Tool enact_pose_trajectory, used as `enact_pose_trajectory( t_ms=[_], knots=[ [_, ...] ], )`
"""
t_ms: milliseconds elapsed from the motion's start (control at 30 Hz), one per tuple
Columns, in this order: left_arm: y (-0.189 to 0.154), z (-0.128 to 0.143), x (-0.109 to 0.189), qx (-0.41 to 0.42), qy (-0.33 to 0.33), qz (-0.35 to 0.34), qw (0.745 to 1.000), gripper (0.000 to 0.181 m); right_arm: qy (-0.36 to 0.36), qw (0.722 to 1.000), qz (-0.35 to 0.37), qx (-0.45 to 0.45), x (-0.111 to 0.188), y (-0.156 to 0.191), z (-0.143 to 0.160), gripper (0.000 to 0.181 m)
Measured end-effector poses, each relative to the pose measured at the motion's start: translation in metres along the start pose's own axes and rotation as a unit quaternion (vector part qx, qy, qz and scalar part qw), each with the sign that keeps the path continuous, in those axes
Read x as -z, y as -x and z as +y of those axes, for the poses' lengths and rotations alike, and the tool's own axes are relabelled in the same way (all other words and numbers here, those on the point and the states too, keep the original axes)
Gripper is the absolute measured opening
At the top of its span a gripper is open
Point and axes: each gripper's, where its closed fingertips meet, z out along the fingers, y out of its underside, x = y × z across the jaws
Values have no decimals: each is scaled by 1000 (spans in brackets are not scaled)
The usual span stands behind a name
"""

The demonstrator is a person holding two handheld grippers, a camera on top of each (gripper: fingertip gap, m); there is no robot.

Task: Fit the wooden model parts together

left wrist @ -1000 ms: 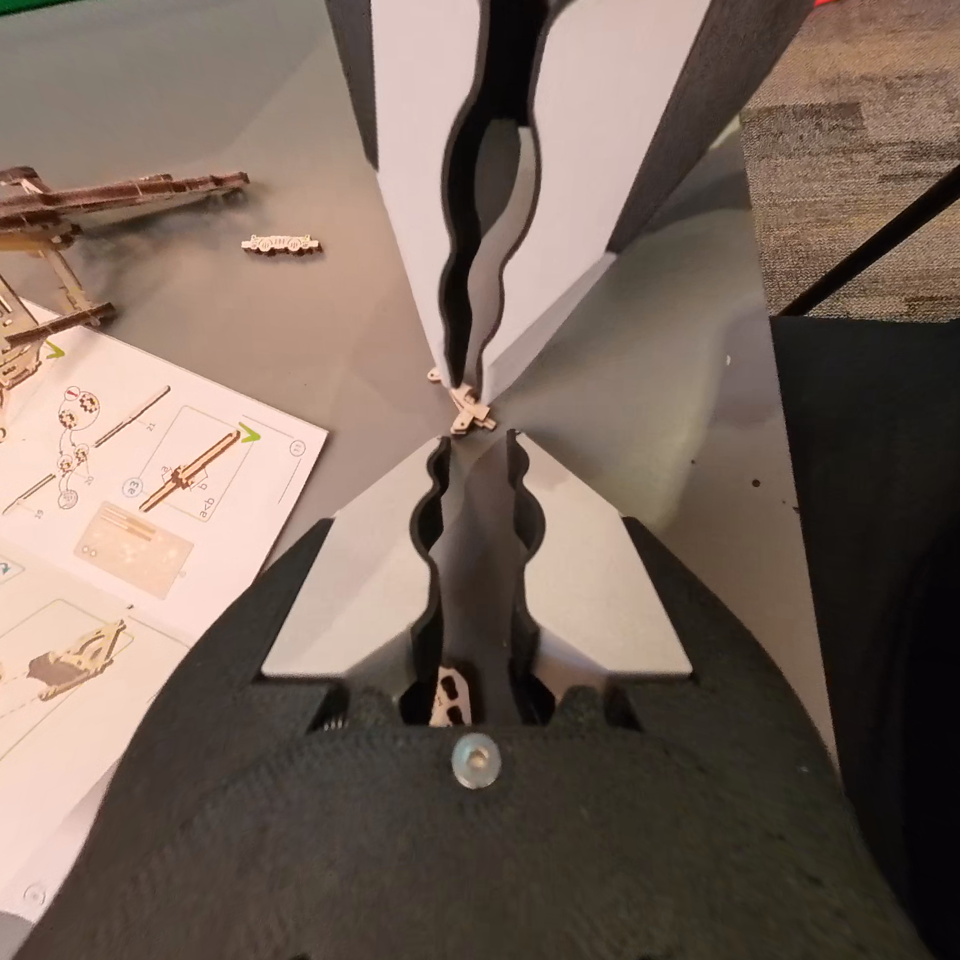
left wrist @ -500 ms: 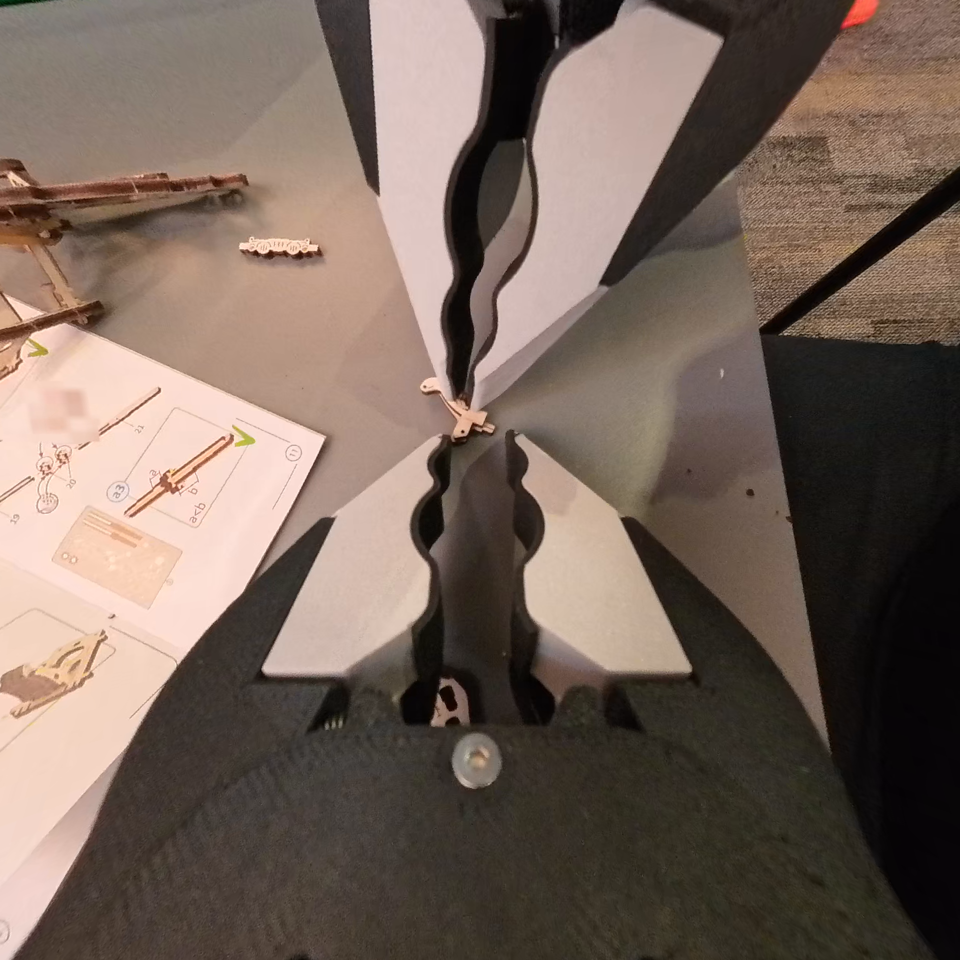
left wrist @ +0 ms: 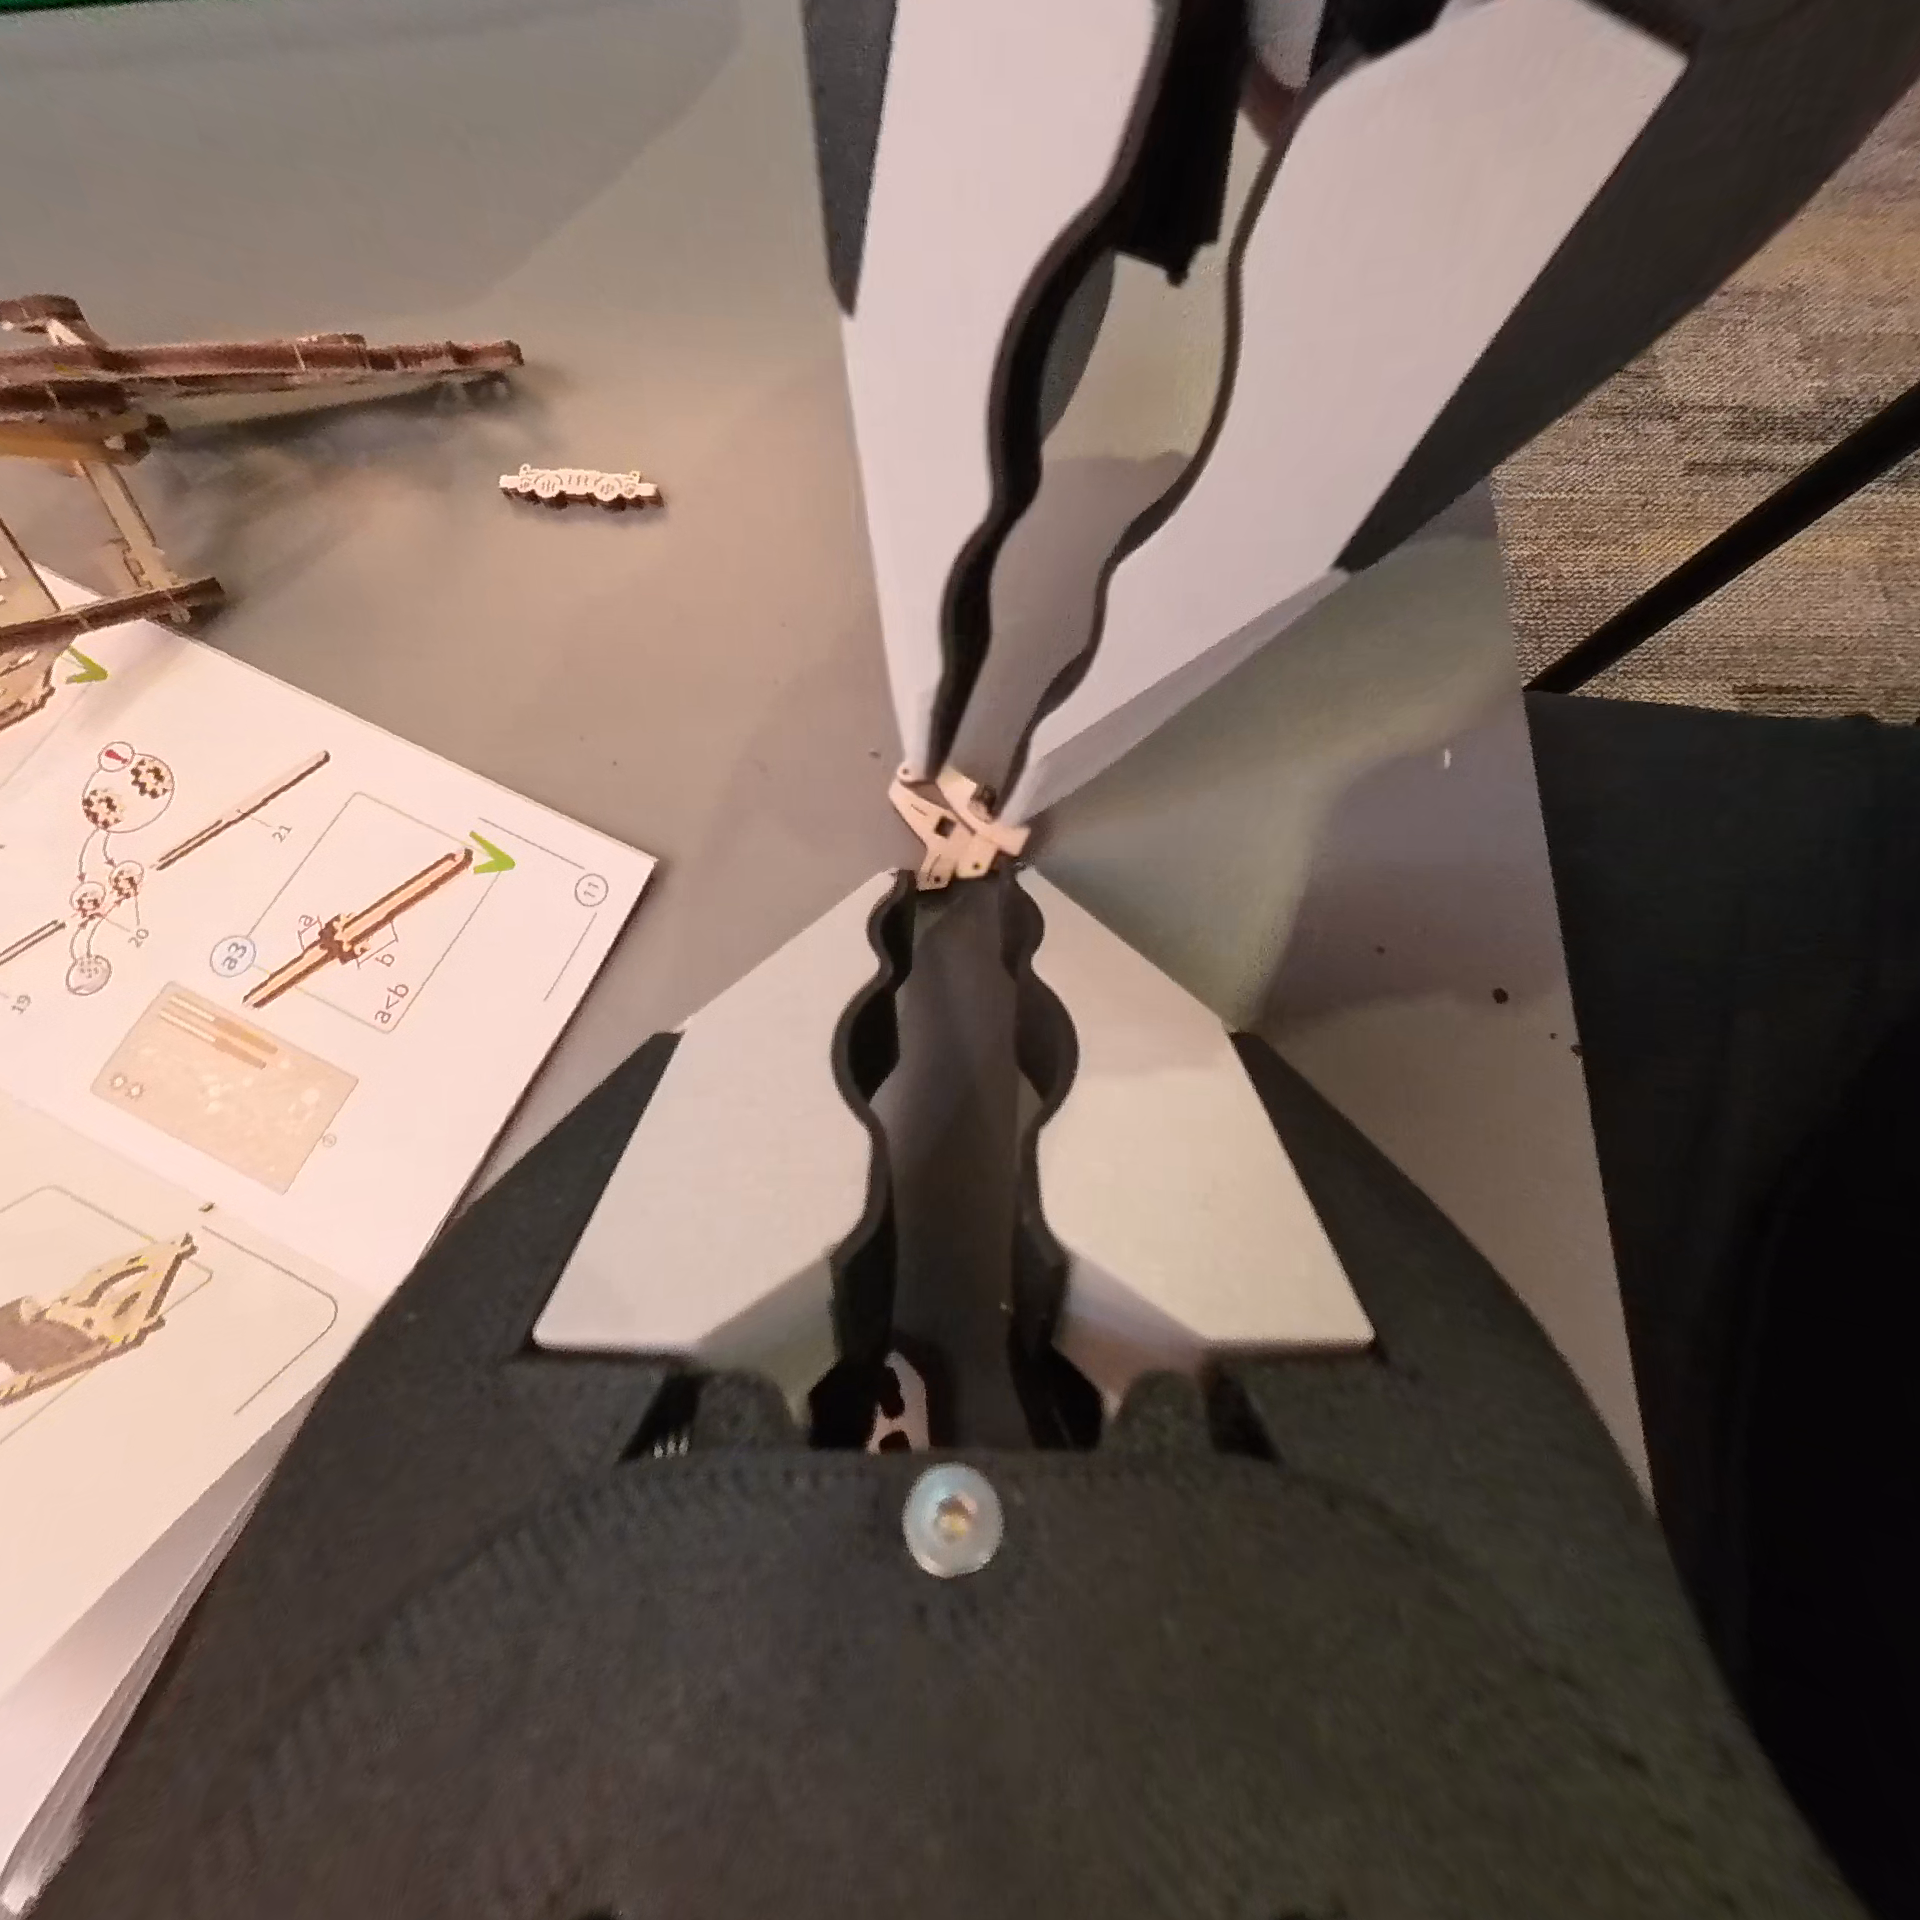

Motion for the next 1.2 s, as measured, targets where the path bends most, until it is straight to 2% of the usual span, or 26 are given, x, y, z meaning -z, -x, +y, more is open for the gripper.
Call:
enact_pose_trajectory(
  t_ms=[167,300,533,700,1033,1200],
  knots=[
    [0,0,0,-5,0,-4,1000,14,2,1000,-7,8,-2,4,1,0],
    [0,0,0,-6,-2,-4,1000,14,-1,1000,0,11,-4,2,1,0],
    [-1,2,2,-3,-1,-1,1000,15,-2,999,-18,-37,8,7,4,5],
    [-1,2,2,-4,0,-2,1000,14,7,1000,-6,-29,2,9,7,0],
    [-1,2,2,-4,0,-1,1000,14,19,1000,-8,-14,3,7,7,6],
    [-1,2,2,-5,0,-1,1000,14,27,1000,-15,-4,-4,8,9,2]
  ],
)
